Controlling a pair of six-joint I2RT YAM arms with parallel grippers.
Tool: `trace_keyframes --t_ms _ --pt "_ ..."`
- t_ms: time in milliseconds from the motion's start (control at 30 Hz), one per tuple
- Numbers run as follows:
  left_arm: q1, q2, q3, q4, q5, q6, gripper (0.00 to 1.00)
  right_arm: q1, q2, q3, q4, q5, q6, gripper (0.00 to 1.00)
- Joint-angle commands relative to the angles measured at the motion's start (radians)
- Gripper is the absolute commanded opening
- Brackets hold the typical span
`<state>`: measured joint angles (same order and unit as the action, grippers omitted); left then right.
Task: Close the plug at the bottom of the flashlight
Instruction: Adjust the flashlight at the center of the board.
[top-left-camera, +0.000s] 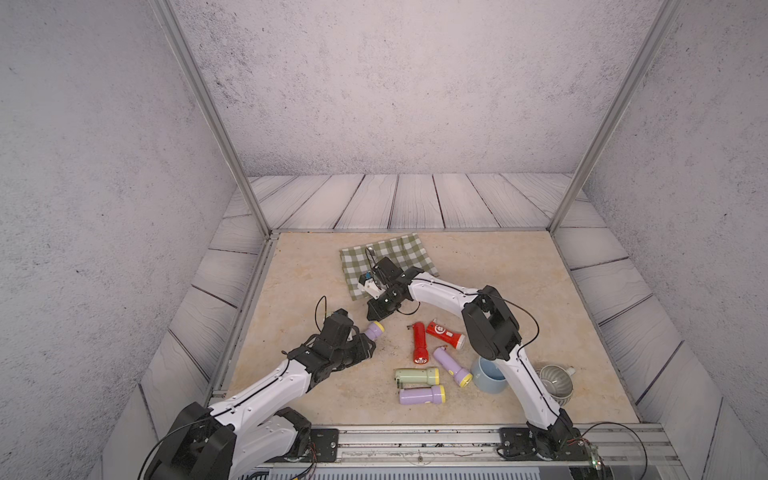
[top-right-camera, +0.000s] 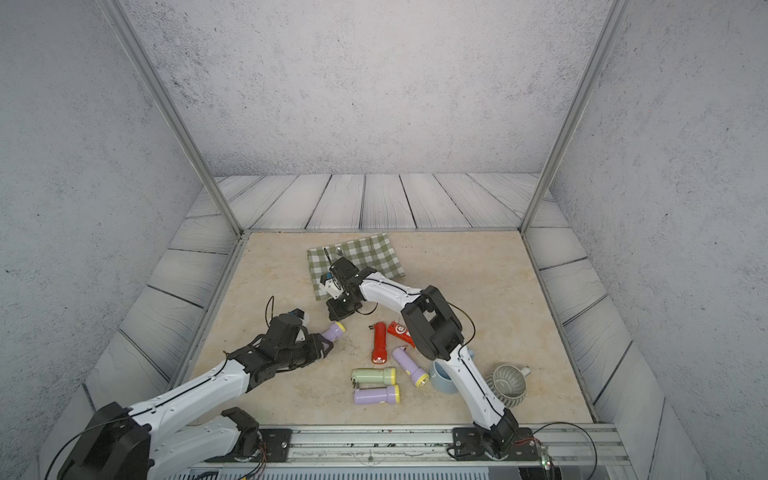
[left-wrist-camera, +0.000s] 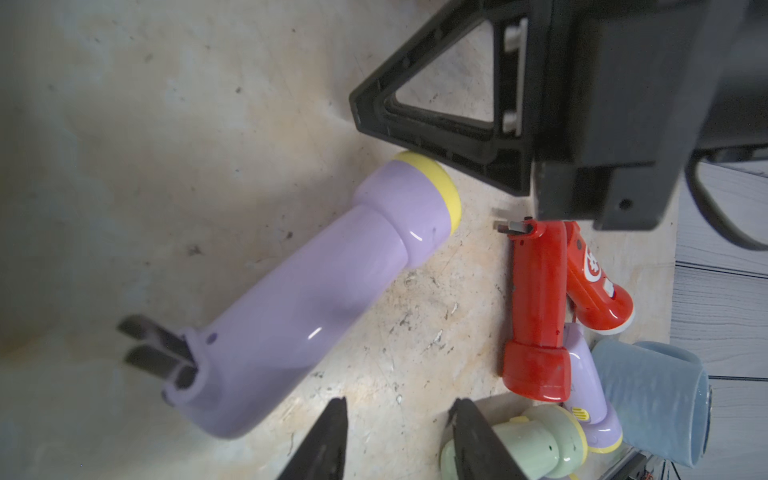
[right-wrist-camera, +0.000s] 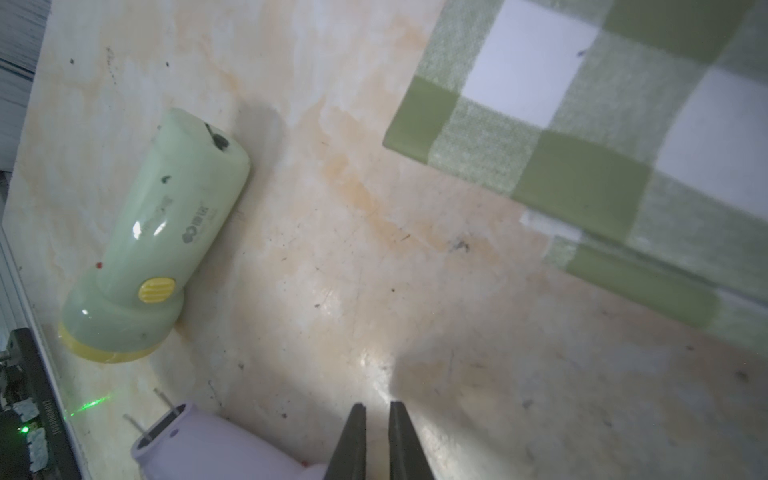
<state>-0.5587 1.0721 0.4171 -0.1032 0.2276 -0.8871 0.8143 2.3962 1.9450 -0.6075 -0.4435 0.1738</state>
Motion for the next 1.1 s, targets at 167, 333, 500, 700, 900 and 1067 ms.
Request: trace_keyframes --t_ms 167,333,500,700,900,1067 --pt "-0.004 0.100 0.007 0.051 -0.013 0.017 0.47 -0.001 -0.114 -0.202 0.030 0.052 -0.015 0.15" --pt "-0.004 0.158 0.004 0.095 0.001 0.015 0.47 -0.001 -0.179 -0.317 0.075 0.072 0.016 0.14" --pt "-0.004 0.162 0.030 0.070 -0.034 0.035 0.49 0.000 -0.233 -0.394 0.097 0.071 0.017 0.14" --pt "0.002 0.149 0.094 -0.018 -0.098 0.073 0.53 0.003 -0.296 -0.484 0.164 0.021 0.062 0.14" --pt "0.022 0.115 0.085 -0.016 -0.134 0.078 0.55 0.021 -0.339 -0.534 0.189 0.004 0.077 0.14" --pt "0.031 0.108 0.086 -0.049 -0.107 0.081 0.55 0.026 -0.361 -0.541 0.169 0.031 0.075 0.14"
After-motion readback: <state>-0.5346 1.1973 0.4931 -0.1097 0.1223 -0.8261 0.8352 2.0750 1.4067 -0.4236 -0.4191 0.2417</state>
